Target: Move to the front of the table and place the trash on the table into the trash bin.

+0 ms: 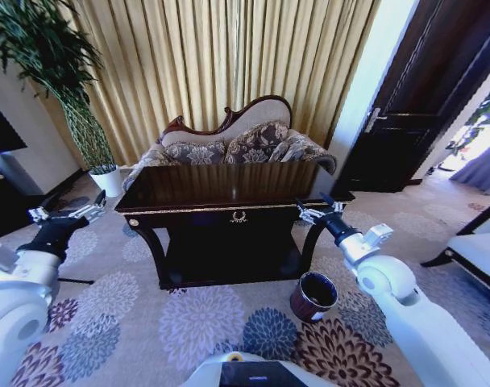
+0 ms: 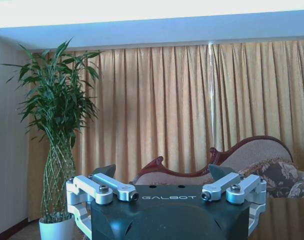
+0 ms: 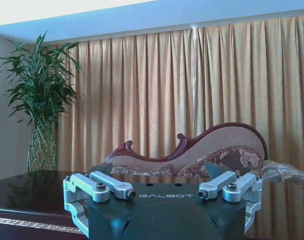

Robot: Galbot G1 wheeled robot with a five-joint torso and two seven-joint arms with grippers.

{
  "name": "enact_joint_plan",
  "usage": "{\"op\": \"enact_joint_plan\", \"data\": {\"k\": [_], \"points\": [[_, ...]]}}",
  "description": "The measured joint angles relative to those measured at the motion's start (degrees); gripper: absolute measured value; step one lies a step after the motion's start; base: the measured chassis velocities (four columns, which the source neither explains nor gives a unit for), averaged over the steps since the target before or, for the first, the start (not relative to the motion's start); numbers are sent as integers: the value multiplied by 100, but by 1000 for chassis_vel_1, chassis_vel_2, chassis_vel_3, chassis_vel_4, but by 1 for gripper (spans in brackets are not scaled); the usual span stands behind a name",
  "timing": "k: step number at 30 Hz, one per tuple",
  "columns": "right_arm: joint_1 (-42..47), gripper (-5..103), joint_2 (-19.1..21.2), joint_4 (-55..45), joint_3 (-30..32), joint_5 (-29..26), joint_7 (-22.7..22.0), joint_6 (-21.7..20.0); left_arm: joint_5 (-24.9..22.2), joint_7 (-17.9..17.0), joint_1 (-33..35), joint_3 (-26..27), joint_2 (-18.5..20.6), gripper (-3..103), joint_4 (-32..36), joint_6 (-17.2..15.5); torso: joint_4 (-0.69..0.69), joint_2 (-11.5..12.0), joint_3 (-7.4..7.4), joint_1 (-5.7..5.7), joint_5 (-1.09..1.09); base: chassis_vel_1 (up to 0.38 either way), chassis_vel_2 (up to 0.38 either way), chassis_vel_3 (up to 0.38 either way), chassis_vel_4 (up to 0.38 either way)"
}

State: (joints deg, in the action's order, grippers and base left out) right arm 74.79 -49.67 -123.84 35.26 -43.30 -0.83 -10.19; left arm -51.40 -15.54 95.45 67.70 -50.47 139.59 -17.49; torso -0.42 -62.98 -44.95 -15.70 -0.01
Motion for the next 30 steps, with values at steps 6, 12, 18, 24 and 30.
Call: {"op": "enact_joint_plan", "data": {"k": [6, 12, 18, 24, 30], "points": [[24, 100, -5, -1, 24, -7, 3, 18, -3, 3, 7, 23, 21, 100, 0, 1, 0, 0, 0, 0, 0, 65, -60, -51, 63], [74, 100, -11, -1, 53, -6, 8, 68, -5, 7, -8, 22, 33, 100, -2, 4, -1, 0, 0, 0, 0, 76, -89, -80, 77], [77, 100, -18, 3, 57, -16, 9, 86, 4, 16, 3, 10, 15, 100, -2, 6, 0, 0, 0, 0, 0, 73, -85, -83, 68], [81, 100, -21, -7, 75, -58, 10, 90, 44, 36, 0, -30, 17, 100, 19, 9, 0, 0, 0, 0, 0, 62, -91, -63, 86], [105, 100, -18, -21, 107, -84, 11, 111, 42, 36, 3, -17, 27, 100, 27, 8, 0, 0, 0, 0, 0, 85, -102, -70, 116]]}}
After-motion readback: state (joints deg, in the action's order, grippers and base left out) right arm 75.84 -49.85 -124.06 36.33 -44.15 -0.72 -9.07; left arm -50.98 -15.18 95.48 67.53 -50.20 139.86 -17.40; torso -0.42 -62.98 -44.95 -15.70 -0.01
